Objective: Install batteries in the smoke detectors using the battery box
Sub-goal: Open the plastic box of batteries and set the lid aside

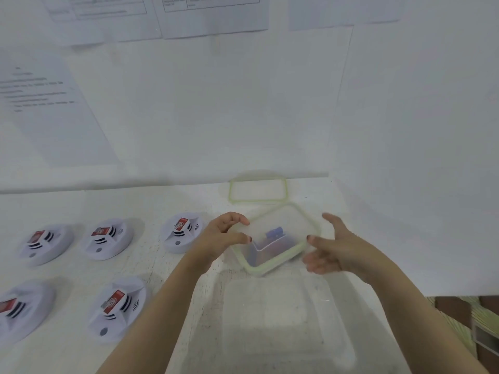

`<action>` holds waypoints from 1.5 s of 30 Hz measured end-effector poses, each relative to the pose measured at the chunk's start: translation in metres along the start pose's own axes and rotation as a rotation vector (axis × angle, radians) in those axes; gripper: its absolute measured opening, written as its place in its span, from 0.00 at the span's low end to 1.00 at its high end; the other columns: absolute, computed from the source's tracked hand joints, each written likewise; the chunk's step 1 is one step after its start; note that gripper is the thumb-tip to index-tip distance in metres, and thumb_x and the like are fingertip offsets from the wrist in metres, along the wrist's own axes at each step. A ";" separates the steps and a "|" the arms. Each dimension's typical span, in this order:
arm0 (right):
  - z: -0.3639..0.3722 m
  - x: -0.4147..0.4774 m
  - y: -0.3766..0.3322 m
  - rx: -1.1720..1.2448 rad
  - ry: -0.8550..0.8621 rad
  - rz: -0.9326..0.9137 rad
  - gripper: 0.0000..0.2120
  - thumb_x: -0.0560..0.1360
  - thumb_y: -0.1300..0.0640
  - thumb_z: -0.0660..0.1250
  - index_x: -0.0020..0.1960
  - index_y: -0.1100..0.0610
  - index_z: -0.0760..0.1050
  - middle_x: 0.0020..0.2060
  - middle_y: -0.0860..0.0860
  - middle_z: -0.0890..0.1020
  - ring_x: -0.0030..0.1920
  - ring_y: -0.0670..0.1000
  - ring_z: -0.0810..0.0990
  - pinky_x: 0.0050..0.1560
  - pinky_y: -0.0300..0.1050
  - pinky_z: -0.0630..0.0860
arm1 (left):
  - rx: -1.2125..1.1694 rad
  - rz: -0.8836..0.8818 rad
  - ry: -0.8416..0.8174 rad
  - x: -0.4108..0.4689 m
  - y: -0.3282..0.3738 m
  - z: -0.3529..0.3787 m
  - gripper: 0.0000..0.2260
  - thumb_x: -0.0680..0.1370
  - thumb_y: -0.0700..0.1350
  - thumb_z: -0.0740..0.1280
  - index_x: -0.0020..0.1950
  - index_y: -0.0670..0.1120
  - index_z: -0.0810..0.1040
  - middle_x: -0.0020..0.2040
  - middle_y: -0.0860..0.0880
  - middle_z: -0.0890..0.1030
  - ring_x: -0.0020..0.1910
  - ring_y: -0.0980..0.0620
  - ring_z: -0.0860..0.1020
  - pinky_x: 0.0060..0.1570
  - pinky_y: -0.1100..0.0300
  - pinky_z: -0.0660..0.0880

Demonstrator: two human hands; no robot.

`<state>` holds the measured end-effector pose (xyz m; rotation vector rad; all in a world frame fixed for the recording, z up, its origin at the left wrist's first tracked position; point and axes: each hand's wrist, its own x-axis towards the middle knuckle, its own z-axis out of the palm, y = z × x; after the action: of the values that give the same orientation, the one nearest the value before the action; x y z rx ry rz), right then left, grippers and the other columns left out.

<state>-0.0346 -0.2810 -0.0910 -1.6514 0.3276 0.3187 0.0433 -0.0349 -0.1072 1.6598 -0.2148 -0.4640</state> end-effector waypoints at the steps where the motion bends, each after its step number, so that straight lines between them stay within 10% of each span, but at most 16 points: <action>1: 0.003 0.004 -0.002 0.021 0.060 -0.052 0.35 0.77 0.59 0.66 0.73 0.42 0.49 0.41 0.61 0.84 0.37 0.57 0.85 0.38 0.45 0.82 | 0.021 -0.002 -0.006 0.000 0.001 0.001 0.15 0.57 0.46 0.75 0.42 0.52 0.79 0.46 0.50 0.83 0.46 0.52 0.79 0.53 0.58 0.71; 6: 0.018 0.021 -0.006 0.143 0.093 -0.152 0.40 0.74 0.63 0.69 0.74 0.42 0.49 0.56 0.59 0.76 0.52 0.53 0.79 0.47 0.44 0.78 | 0.103 0.013 0.023 0.001 0.004 0.009 0.10 0.68 0.43 0.74 0.40 0.46 0.72 0.38 0.52 0.76 0.37 0.53 0.71 0.36 0.63 0.69; 11: 0.017 0.034 -0.012 0.094 0.060 -0.065 0.39 0.73 0.64 0.69 0.74 0.44 0.51 0.60 0.62 0.75 0.44 0.56 0.80 0.46 0.49 0.80 | 0.066 -0.067 0.022 0.005 0.006 0.011 0.06 0.80 0.37 0.63 0.45 0.46 0.70 0.43 0.48 0.78 0.37 0.51 0.73 0.42 0.60 0.72; 16: 0.013 0.042 -0.013 0.302 -0.042 0.021 0.35 0.74 0.72 0.64 0.70 0.43 0.57 0.39 0.57 0.75 0.38 0.54 0.71 0.42 0.49 0.71 | -0.240 -0.110 -0.014 0.011 0.008 0.009 0.21 0.77 0.27 0.59 0.61 0.50 0.70 0.45 0.40 0.79 0.43 0.43 0.76 0.45 0.53 0.74; 32: 0.015 0.055 -0.001 0.566 -0.187 0.036 0.18 0.75 0.71 0.62 0.50 0.47 0.67 0.39 0.51 0.77 0.37 0.51 0.73 0.34 0.44 0.74 | -0.446 -0.157 -0.033 0.017 0.000 0.001 0.17 0.76 0.27 0.61 0.47 0.50 0.70 0.39 0.46 0.78 0.36 0.48 0.75 0.31 0.60 0.75; 45: 0.015 0.016 -0.006 -0.186 -0.177 -0.167 0.26 0.74 0.58 0.69 0.65 0.36 0.66 0.50 0.55 0.72 0.41 0.50 0.76 0.42 0.41 0.76 | -0.085 0.044 0.259 0.003 -0.008 0.026 0.14 0.76 0.35 0.67 0.51 0.55 0.76 0.42 0.46 0.70 0.41 0.49 0.70 0.43 0.60 0.69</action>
<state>-0.0180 -0.2655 -0.0933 -1.8058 0.0265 0.3746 0.0340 -0.0579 -0.1173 1.6102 -0.0390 -0.2189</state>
